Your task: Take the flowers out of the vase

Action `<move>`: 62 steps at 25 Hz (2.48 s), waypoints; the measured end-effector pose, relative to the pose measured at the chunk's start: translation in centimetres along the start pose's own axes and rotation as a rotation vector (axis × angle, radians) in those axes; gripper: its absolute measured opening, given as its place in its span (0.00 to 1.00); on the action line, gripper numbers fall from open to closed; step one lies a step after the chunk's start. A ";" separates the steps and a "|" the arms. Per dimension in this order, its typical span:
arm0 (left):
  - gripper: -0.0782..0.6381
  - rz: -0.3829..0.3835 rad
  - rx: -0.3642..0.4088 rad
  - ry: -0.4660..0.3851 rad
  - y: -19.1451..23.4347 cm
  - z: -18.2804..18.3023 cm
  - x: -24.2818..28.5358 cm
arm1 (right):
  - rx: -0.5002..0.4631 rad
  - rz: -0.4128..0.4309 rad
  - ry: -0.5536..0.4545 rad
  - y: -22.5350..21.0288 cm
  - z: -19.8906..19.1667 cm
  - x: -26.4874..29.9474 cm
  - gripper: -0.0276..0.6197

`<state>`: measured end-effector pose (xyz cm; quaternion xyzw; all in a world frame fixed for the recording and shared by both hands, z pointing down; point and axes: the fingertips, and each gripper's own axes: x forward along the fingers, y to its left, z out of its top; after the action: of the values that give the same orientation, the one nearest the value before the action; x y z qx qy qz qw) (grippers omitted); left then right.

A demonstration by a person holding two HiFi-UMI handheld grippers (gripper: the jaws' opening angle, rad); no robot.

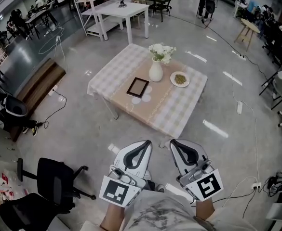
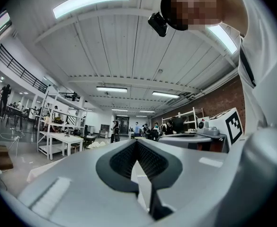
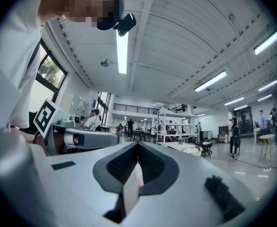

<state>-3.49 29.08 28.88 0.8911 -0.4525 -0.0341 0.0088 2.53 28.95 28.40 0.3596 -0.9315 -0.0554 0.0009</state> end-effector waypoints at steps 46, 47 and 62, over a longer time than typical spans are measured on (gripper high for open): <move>0.12 0.046 -0.017 0.068 8.8 -1.6 17.9 | 0.038 0.097 0.003 -15.8 -3.1 12.3 0.07; 0.12 0.053 -0.008 0.056 8.9 -1.3 18.2 | 0.038 0.105 0.000 -16.1 -3.1 12.4 0.07; 0.12 0.092 -0.007 0.091 12.0 -3.0 22.1 | 0.067 0.119 0.023 -20.2 -5.2 15.4 0.07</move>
<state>0.01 4.08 31.28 0.8698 -0.4922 0.0054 0.0341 4.80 3.25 30.90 0.3039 -0.9525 -0.0198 0.0029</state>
